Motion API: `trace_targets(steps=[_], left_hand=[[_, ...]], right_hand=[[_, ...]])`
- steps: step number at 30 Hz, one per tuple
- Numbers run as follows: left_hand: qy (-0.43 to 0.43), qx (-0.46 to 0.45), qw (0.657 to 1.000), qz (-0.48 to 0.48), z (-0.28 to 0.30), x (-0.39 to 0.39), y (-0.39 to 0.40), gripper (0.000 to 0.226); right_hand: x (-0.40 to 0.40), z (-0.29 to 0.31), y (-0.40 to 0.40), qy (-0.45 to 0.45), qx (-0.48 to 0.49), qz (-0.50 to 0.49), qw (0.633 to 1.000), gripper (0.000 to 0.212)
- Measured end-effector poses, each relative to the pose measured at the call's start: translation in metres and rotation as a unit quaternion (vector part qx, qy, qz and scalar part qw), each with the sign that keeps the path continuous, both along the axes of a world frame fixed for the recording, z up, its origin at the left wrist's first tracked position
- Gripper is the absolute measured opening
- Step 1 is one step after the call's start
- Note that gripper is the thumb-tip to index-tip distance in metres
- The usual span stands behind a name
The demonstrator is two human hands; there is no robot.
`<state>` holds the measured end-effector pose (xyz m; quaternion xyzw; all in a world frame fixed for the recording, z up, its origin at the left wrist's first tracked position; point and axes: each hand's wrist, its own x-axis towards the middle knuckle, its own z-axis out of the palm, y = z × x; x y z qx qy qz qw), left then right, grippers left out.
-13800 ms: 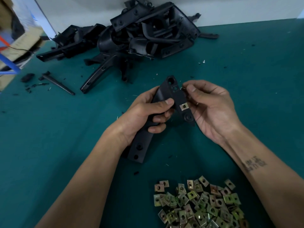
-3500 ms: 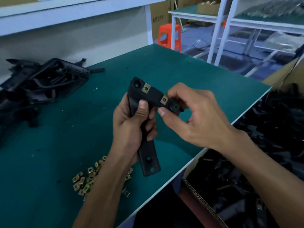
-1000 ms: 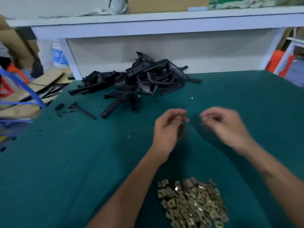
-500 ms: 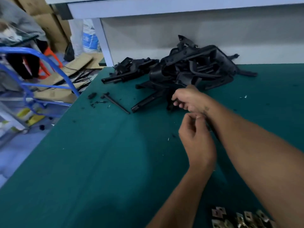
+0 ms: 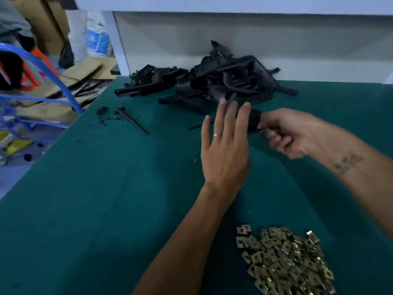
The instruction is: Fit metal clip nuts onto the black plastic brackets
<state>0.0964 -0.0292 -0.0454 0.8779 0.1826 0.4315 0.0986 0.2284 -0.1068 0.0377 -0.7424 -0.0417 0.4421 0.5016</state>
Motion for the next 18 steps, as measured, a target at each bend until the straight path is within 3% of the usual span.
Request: trace_targets(steps=[2, 4, 8, 12, 14, 15, 17, 18], left_hand=[[-0.052, -0.002, 0.996, -0.066, 0.009, -0.001, 0.000, 0.063], [-0.064, 0.072, 0.994, -0.061, 0.012, -0.004, -0.002, 0.045], [-0.017, 0.199, 0.977, -0.076, 0.011, -0.004, -0.024, 0.046], [-0.038, 0.153, 0.981, -0.116, 0.014, -0.008, -0.032, 0.048], [-0.035, 0.096, 0.987, -0.120, 0.015, -0.012, -0.029, 0.052], [-0.023, 0.070, 0.992, -0.105, 0.017, -0.013, -0.027, 0.055], [0.016, 0.045, 0.997, -0.059, 0.019, -0.014, -0.024, 0.063], [0.033, 0.034, 0.998, -0.043, 0.019, -0.013, -0.022, 0.065]], right_hand=[[-0.001, 0.010, -0.029, 0.052, 0.013, -0.012, 0.998, 0.014], [-0.004, 0.018, -0.054, 0.081, 0.017, -0.014, 0.997, 0.013], [-0.032, 0.013, -0.086, 0.104, 0.008, 0.025, 0.994, 0.016], [-0.055, 0.009, -0.110, 0.124, 0.062, 0.037, 0.990, 0.024], [-0.064, 0.005, -0.130, 0.042, 0.061, 0.056, 0.996, 0.042], [-0.069, -0.001, -0.141, -0.050, 0.058, 0.063, 0.995, 0.044], [-0.082, -0.019, -0.159, -0.270, 0.069, 0.077, 0.957, 0.026], [-0.087, -0.030, -0.167, -0.339, 0.076, 0.093, 0.933, 0.012]])
